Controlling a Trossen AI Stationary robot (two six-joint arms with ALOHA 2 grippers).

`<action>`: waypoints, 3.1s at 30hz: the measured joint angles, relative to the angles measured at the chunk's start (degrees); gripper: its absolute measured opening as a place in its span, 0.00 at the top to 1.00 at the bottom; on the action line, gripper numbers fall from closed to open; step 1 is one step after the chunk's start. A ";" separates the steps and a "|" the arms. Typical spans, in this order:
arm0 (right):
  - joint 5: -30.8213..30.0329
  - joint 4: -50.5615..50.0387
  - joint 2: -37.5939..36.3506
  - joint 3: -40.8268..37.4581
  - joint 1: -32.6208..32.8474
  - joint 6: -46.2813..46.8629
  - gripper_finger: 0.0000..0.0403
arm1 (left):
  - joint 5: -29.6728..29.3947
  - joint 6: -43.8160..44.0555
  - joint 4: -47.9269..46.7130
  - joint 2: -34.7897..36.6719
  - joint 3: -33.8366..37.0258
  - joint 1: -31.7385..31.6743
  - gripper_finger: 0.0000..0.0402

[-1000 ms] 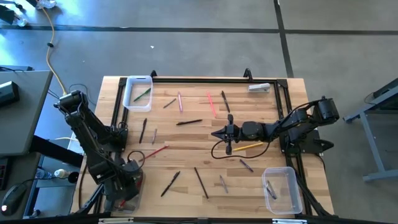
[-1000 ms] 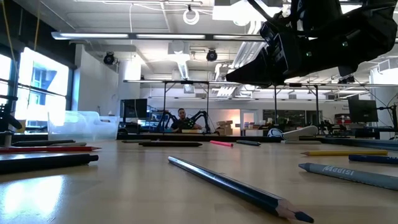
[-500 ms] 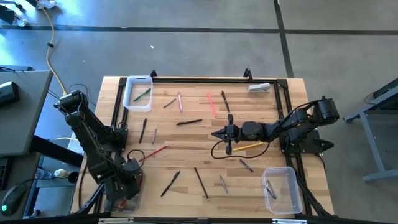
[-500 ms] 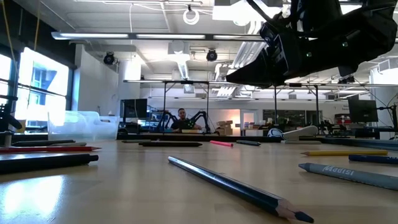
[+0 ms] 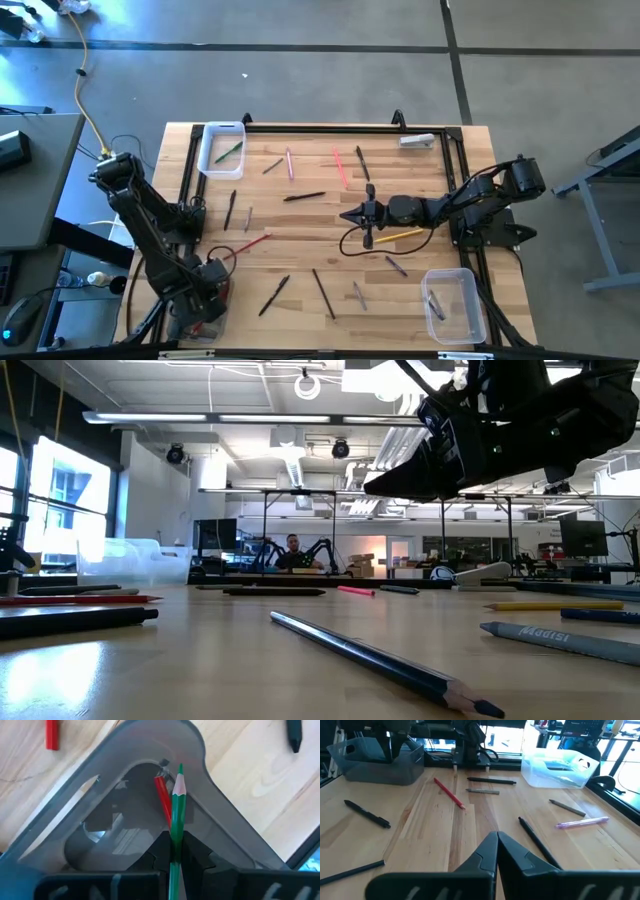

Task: Sort crayons/erasers/pens/pencils in bins
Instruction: Put the green pencil into the black bin, then put the middle left black pen into the top transparent bin

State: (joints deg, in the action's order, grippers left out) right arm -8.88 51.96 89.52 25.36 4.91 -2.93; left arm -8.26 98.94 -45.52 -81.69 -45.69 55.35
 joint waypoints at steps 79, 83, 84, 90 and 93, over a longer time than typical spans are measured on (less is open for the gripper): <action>0.02 1.21 0.00 0.02 0.90 -0.11 1.00 | 5.08 -63.96 -12.27 17.50 9.64 -80.36 0.96; 0.04 1.65 0.00 0.02 0.87 -0.11 1.00 | 5.77 -64.35 -11.16 16.56 10.93 -84.08 0.87; 0.03 1.70 0.00 0.02 0.87 -0.11 1.00 | 5.77 -64.80 -10.97 16.31 11.17 -84.62 0.85; 0.04 1.73 0.00 0.02 0.87 -0.11 1.00 | 5.71 -65.12 -7.67 14.51 13.38 -86.75 0.71; 0.02 1.73 0.00 0.02 0.87 -0.11 1.00 | 6.35 -64.88 -5.67 12.89 14.62 -87.35 0.67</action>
State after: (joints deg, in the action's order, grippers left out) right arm -8.86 53.69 89.52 25.39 5.78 -3.05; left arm -1.91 34.07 -51.19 -68.80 -31.07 -32.00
